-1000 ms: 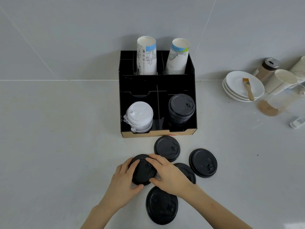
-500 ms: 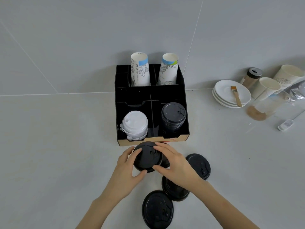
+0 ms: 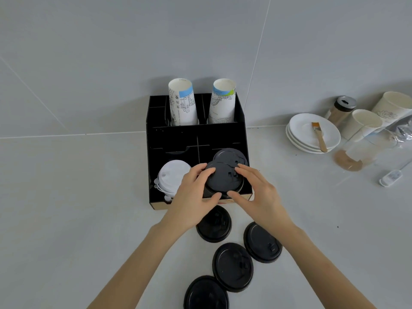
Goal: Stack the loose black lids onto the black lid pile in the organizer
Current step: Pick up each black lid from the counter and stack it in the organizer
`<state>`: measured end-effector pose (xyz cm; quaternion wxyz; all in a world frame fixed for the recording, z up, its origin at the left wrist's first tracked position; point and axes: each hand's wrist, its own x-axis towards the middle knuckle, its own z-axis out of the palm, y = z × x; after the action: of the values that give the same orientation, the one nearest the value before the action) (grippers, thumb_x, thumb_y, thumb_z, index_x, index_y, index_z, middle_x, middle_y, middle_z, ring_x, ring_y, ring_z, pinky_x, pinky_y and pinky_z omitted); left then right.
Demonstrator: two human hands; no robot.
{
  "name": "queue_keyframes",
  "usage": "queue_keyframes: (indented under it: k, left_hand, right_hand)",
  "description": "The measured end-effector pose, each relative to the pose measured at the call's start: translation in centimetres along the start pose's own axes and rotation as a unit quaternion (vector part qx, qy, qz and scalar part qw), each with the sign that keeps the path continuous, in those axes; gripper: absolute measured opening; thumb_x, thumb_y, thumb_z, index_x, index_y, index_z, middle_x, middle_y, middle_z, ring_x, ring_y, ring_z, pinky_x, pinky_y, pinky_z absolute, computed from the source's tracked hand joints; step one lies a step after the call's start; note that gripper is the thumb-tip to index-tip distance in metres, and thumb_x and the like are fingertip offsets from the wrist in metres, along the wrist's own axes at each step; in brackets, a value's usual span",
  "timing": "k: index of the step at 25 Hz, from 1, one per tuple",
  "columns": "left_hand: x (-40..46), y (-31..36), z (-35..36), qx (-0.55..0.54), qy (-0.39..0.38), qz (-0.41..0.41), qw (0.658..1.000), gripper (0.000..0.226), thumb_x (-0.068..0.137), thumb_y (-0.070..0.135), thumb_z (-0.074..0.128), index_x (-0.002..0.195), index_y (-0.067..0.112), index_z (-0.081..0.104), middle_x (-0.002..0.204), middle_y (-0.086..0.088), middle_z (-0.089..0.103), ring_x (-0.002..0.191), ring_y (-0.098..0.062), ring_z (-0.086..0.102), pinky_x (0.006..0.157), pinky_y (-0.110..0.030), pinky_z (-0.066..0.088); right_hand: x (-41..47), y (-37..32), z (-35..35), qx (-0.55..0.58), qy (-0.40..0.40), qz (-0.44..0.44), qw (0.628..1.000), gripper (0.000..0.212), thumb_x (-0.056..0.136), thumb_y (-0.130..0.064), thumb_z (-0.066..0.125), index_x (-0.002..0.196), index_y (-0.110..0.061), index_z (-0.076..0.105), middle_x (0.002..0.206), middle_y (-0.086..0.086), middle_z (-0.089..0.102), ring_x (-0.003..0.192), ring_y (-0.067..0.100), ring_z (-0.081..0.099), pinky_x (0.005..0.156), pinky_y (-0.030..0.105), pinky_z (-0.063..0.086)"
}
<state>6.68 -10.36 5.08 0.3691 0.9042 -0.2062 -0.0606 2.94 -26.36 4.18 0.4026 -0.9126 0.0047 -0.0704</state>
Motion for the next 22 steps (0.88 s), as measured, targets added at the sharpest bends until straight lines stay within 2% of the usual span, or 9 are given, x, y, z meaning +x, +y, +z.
queue_keyframes:
  k: [4, 6, 11, 17, 22]
  left_hand:
    - [2.9, 0.5, 0.8, 0.019, -0.004, 0.008, 1.000, 0.056, 0.083, 0.025, 0.058, 0.132, 0.016, 0.033, 0.145, -0.004, 0.028, 0.133, -0.019, 0.023, 0.107, -0.028, 0.023]
    - [4.1, 0.5, 1.1, 0.021, -0.002, 0.006, 1.000, 0.055, 0.083, 0.024, 0.058, 0.131, 0.016, 0.034, 0.145, -0.004, 0.028, 0.133, -0.020, 0.023, 0.106, -0.029, 0.024]
    - [6.3, 0.2, 2.1, 0.020, -0.015, -0.013, 1.000, 0.054, 0.084, 0.023, 0.057, 0.132, 0.017, 0.033, 0.147, -0.004, 0.026, 0.134, -0.020, 0.022, 0.108, -0.030, 0.024]
    - [6.6, -0.9, 3.2, 0.056, -0.024, -0.008, 0.998, 0.053, 0.084, 0.021, 0.056, 0.131, 0.014, 0.034, 0.144, -0.006, 0.030, 0.132, -0.021, 0.029, 0.107, -0.032, 0.029]
    - [6.4, -1.0, 3.5, 0.068, -0.017, -0.010, 0.998, 0.052, 0.084, 0.021, 0.056, 0.131, 0.014, 0.034, 0.145, -0.006, 0.030, 0.132, -0.022, 0.031, 0.105, -0.034, 0.034]
  right_hand:
    - [1.7, 1.0, -0.2, -0.012, 0.031, 0.013, 0.999, 0.052, 0.078, -0.021, 0.066, 0.125, -0.013, 0.045, 0.136, 0.004, 0.046, 0.123, 0.019, 0.045, 0.098, 0.021, 0.033]
    - [2.5, 1.5, -0.2, -0.013, 0.041, 0.015, 0.999, 0.051, 0.078, -0.021, 0.066, 0.124, -0.012, 0.045, 0.136, 0.005, 0.047, 0.121, 0.020, 0.046, 0.097, 0.025, 0.036]
    - [4.2, 2.7, -0.1, -0.027, 0.043, 0.032, 0.998, 0.051, 0.079, -0.021, 0.065, 0.125, -0.012, 0.044, 0.136, 0.005, 0.046, 0.122, 0.020, 0.046, 0.098, 0.029, 0.037]
    - [4.3, 4.1, 1.3, -0.039, 0.029, 0.051, 0.997, 0.052, 0.080, -0.021, 0.064, 0.126, -0.011, 0.042, 0.137, 0.004, 0.044, 0.127, 0.018, 0.035, 0.096, 0.024, 0.032]
    - [3.9, 4.3, 1.9, -0.033, 0.036, 0.058, 0.997, 0.052, 0.080, -0.021, 0.063, 0.127, -0.012, 0.040, 0.138, 0.003, 0.042, 0.125, 0.019, 0.035, 0.095, 0.022, 0.030]
